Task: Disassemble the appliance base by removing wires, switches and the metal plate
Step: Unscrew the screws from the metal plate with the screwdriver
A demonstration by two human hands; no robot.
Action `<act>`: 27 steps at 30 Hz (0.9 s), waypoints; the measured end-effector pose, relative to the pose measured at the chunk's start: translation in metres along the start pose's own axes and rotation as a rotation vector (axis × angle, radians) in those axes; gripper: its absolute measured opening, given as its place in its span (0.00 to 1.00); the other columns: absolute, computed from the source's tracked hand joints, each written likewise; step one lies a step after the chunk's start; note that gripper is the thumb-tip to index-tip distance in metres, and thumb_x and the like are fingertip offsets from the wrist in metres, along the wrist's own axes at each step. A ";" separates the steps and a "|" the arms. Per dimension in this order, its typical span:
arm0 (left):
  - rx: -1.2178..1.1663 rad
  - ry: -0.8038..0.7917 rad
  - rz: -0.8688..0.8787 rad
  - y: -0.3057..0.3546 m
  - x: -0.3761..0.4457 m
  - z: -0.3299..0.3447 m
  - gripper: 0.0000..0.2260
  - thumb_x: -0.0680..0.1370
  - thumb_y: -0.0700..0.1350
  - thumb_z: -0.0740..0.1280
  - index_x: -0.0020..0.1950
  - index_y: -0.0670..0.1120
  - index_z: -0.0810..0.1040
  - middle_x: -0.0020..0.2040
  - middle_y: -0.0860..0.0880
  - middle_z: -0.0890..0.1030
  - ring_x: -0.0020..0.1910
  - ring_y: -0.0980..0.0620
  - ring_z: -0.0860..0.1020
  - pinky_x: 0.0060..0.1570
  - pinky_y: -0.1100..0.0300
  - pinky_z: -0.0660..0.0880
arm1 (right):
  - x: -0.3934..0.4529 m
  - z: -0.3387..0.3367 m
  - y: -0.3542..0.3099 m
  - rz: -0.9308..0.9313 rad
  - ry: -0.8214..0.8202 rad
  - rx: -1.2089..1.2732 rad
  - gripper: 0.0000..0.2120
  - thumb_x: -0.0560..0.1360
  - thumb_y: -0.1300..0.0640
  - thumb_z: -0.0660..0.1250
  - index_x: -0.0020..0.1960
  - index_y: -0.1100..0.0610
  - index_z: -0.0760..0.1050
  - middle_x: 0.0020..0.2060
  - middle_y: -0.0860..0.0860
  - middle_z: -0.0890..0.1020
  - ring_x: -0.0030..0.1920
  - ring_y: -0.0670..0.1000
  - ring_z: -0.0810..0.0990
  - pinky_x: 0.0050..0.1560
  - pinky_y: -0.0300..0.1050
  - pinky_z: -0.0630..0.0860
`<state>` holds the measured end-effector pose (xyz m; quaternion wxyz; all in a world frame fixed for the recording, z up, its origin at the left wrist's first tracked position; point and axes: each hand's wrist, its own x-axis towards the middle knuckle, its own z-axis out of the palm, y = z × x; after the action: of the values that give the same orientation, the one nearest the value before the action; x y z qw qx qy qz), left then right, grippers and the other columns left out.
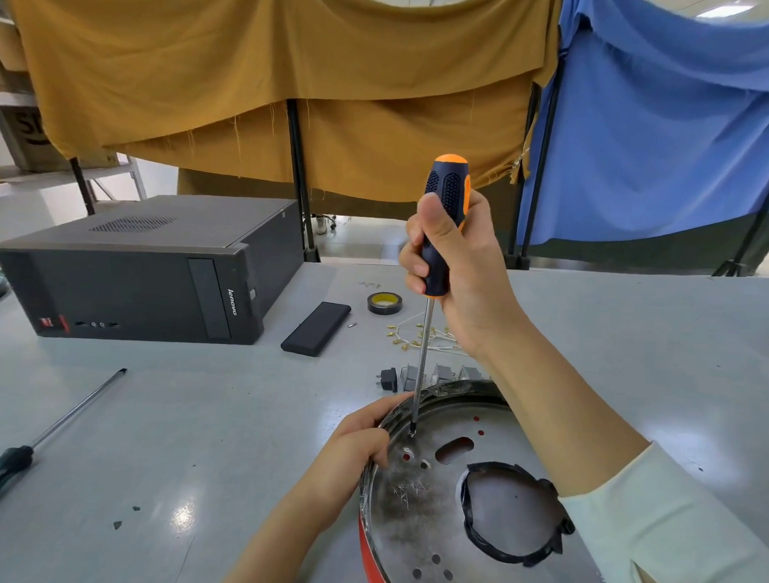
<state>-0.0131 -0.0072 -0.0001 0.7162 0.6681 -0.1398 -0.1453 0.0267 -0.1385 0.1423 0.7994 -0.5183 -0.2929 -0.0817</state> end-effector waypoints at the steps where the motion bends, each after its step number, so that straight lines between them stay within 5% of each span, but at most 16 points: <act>1: 0.002 0.000 0.003 0.000 0.000 0.000 0.32 0.57 0.35 0.56 0.59 0.48 0.80 0.51 0.46 0.84 0.47 0.52 0.81 0.41 0.64 0.76 | -0.001 0.000 0.000 -0.019 0.002 -0.004 0.09 0.77 0.52 0.62 0.52 0.54 0.64 0.35 0.51 0.71 0.28 0.49 0.65 0.26 0.40 0.66; 7: 0.007 -0.002 0.013 -0.001 0.000 0.000 0.32 0.58 0.35 0.56 0.59 0.48 0.80 0.52 0.46 0.84 0.48 0.53 0.81 0.42 0.65 0.76 | -0.001 0.001 -0.003 0.015 -0.037 0.012 0.19 0.81 0.48 0.51 0.58 0.59 0.73 0.39 0.51 0.74 0.35 0.50 0.70 0.39 0.43 0.71; 10: 0.014 -0.007 0.015 -0.002 0.000 -0.001 0.32 0.58 0.35 0.56 0.60 0.47 0.80 0.52 0.45 0.83 0.47 0.53 0.81 0.43 0.64 0.76 | 0.000 0.002 -0.004 0.058 -0.055 0.066 0.22 0.82 0.47 0.46 0.59 0.61 0.69 0.39 0.52 0.74 0.32 0.49 0.68 0.36 0.42 0.68; 16: 0.012 -0.013 0.021 -0.003 0.001 -0.002 0.32 0.58 0.35 0.56 0.59 0.48 0.80 0.50 0.46 0.83 0.45 0.54 0.81 0.41 0.65 0.76 | -0.002 0.006 -0.007 -0.001 -0.040 0.012 0.17 0.74 0.47 0.67 0.48 0.58 0.64 0.36 0.52 0.70 0.27 0.49 0.64 0.27 0.40 0.64; 19: -0.009 -0.010 0.010 -0.003 0.002 -0.002 0.32 0.57 0.35 0.56 0.58 0.49 0.81 0.48 0.46 0.84 0.42 0.54 0.81 0.38 0.65 0.76 | -0.002 0.004 -0.006 -0.035 -0.015 -0.002 0.12 0.77 0.50 0.61 0.51 0.59 0.65 0.36 0.52 0.72 0.28 0.50 0.66 0.27 0.40 0.66; 23: -0.012 -0.015 0.014 -0.003 0.002 -0.002 0.31 0.58 0.35 0.57 0.57 0.51 0.82 0.51 0.46 0.84 0.46 0.53 0.81 0.41 0.64 0.76 | -0.003 0.003 -0.006 0.010 -0.024 -0.036 0.21 0.80 0.45 0.51 0.58 0.61 0.70 0.37 0.51 0.75 0.31 0.49 0.70 0.32 0.41 0.70; 27: -0.013 -0.001 0.015 -0.001 0.001 -0.001 0.31 0.58 0.35 0.57 0.54 0.54 0.83 0.51 0.47 0.84 0.47 0.54 0.82 0.40 0.66 0.76 | -0.001 0.004 -0.006 0.003 -0.034 -0.016 0.15 0.80 0.46 0.55 0.53 0.59 0.65 0.37 0.52 0.72 0.28 0.49 0.66 0.27 0.39 0.67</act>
<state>-0.0118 -0.0066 -0.0014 0.7215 0.6623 -0.1443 -0.1413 0.0219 -0.1374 0.1477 0.7901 -0.5265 -0.3051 -0.0741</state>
